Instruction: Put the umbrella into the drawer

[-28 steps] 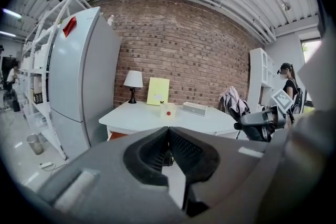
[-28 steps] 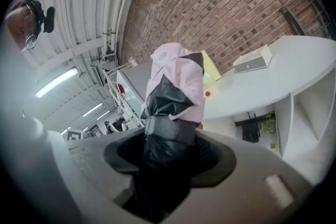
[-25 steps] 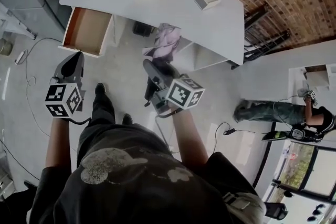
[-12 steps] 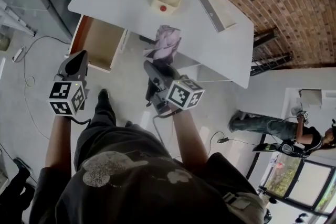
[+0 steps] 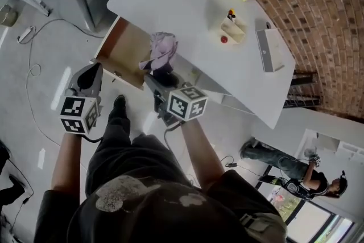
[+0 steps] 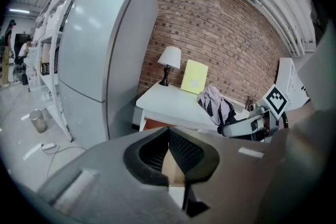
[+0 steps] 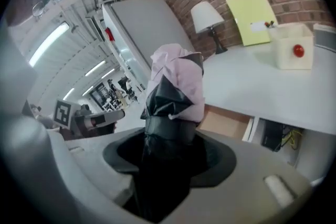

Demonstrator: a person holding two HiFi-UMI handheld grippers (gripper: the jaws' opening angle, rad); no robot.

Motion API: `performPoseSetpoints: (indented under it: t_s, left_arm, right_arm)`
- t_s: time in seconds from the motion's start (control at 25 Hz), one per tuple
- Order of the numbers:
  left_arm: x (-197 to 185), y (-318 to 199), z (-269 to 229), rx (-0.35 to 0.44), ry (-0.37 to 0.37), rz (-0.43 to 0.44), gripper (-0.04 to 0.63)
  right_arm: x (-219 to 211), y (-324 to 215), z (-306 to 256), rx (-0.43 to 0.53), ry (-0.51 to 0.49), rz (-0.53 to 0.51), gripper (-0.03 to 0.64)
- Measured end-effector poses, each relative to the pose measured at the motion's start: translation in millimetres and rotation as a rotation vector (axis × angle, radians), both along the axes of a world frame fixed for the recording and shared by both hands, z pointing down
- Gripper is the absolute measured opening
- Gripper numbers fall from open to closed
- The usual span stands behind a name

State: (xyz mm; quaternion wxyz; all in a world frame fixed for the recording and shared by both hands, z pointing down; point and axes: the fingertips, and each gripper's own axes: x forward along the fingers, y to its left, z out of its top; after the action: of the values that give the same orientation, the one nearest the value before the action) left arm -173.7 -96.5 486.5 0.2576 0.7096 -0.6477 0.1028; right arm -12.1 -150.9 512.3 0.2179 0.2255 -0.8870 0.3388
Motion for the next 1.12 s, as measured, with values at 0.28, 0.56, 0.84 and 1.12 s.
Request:
performPoseSetpoints:
  t_s: [0.28, 0.56, 0.84, 1.12]
  left_arm:
    - [-28, -2, 77, -0.087, 0.053, 0.004, 0.011]
    - [-59, -17, 123, -0.08, 0.087, -0.044, 0.011]
    - [-80, -33, 156, -0.085, 0.115, -0.083, 0.011]
    - [-86, -40, 176, -0.09, 0.064, -0.083, 0.011]
  right_arm:
    - [-66, -3, 104, -0.08, 0.144, -0.088, 0.242]
    - [-108, -33, 173, -0.042, 0.223, -0.118, 0.242]
    - [-116, -71, 232, -0.007, 0.311, -0.056, 0.242]
    - [-116, -107, 279, 0.055, 0.392, -0.013, 0.242]
